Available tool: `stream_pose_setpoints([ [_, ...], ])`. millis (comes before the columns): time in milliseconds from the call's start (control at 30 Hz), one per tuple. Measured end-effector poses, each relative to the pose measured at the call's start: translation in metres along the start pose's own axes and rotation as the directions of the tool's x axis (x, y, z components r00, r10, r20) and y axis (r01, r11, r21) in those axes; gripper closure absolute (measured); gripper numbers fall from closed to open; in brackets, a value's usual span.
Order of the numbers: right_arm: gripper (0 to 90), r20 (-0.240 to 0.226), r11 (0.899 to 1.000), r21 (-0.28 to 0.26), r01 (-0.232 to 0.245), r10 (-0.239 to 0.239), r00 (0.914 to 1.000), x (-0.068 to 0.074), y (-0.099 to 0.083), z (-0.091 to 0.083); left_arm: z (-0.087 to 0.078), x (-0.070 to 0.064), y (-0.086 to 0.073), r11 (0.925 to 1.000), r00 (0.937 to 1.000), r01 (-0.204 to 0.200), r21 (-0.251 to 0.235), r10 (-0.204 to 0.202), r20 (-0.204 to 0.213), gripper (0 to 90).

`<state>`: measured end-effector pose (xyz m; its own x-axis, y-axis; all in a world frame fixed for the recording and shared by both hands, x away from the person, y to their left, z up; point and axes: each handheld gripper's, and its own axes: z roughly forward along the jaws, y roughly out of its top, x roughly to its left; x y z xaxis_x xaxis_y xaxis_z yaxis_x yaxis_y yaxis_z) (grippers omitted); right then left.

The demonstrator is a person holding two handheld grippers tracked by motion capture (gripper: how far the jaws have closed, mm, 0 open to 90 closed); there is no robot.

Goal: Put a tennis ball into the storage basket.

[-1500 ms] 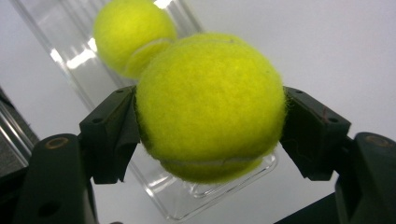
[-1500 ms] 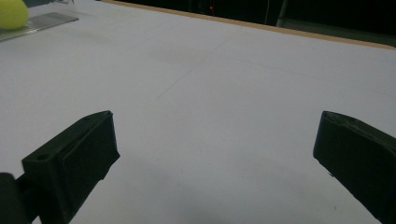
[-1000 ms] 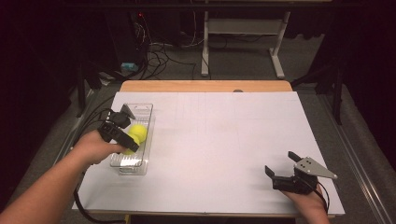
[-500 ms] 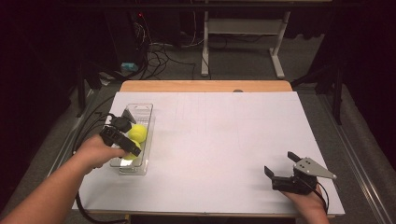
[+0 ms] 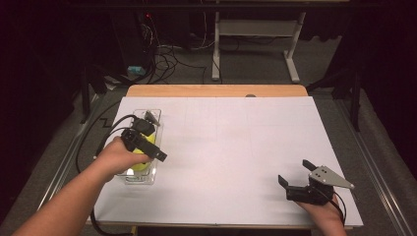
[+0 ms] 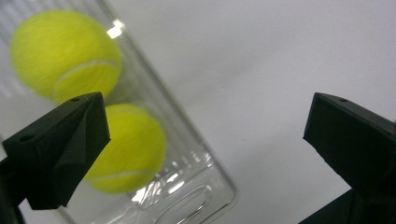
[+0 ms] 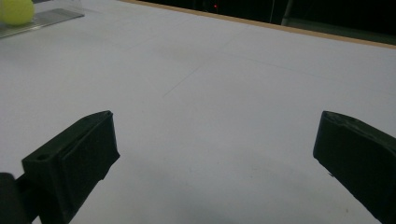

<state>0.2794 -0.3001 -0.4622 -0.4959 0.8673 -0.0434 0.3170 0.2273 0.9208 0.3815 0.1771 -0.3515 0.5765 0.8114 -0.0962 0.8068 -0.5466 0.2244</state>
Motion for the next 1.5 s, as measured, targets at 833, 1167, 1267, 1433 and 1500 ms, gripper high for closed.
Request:
stream_pose_setpoints([
  [833, 0.0, -0.017, 1.000, 0.000, 0.005, -0.005, 0.9998, 0.004, 0.000, 0.001, 0.089, -0.085, 0.012, 0.9731, 0.9910, -0.105, -0.205, 0.120, 0.060, 1.4],
  [1167, 0.0, -0.031, 1.000, -0.002, 0.000, 0.000, 0.9995, 0.008, 0.000, 0.001, 0.091, -0.076, -0.025, 0.8110, 0.9845, -0.056, -0.582, 0.142, 0.103, 0.6],
  [1267, 0.0, -0.034, 1.000, -0.006, -0.001, 0.001, 0.9994, 0.010, 0.000, 0.000, 0.088, -0.072, -0.036, 0.7459, 0.9809, -0.056, -0.664, 0.165, 0.103, 0.6],
  [1433, 0.0, -0.038, 1.000, -0.026, -0.012, 0.011, 0.9992, 0.013, 0.002, -0.002, 0.082, -0.062, -0.053, 0.6569, 0.9787, -0.036, -0.753, 0.176, 0.106, 0.6],
  [1500, 0.0, -0.040, 0.999, -0.033, -0.015, 0.014, 0.9991, 0.014, 0.002, -0.003, 0.078, -0.057, -0.059, 0.6299, 0.9767, -0.020, -0.776, 0.178, 0.119, 0.7],
])
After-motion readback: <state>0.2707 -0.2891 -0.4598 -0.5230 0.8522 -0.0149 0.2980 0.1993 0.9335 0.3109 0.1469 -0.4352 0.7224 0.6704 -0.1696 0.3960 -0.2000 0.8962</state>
